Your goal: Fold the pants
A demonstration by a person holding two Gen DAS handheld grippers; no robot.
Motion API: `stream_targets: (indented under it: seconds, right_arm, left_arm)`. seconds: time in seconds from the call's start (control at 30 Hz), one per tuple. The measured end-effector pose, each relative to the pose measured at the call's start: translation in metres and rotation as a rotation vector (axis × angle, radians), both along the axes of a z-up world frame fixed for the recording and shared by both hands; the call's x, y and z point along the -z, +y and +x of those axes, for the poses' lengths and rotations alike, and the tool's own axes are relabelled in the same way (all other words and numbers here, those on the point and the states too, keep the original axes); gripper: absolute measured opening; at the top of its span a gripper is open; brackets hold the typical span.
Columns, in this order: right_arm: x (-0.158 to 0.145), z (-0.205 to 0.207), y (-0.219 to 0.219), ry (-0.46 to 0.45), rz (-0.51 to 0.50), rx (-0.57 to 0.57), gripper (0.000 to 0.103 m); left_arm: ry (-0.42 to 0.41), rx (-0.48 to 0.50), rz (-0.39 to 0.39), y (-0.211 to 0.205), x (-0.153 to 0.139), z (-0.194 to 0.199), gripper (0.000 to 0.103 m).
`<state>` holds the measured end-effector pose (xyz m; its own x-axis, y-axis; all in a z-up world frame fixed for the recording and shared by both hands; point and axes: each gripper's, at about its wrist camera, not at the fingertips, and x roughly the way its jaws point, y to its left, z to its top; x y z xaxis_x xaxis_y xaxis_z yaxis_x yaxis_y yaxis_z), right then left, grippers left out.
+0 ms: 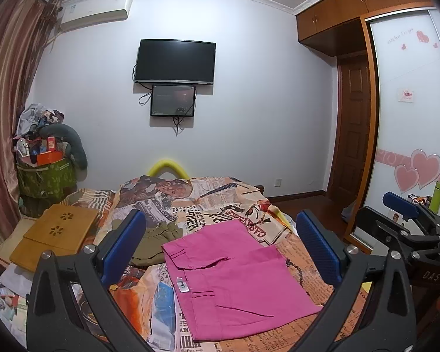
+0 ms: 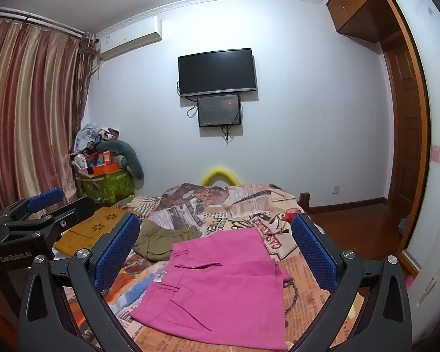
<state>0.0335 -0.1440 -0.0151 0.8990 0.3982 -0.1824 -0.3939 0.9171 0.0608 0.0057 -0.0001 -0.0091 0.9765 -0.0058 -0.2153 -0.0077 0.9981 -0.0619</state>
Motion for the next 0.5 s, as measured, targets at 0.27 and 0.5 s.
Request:
stream_targets:
  seconds: [0.27,0.5]
  right_arm:
    - [0.0001,0.0008,-0.0021,0.004,0.003,0.001,0.103]
    - [-0.0016,0.0010,-0.0017,0.006,0.001,0.000,0.103]
  left_arm:
    - [0.011,-0.002,-0.013,0.0018,0.0011,0.0036,0.103]
    - [0.012,-0.002,-0.013,0.0029,0.0000,0.0045,0.103]
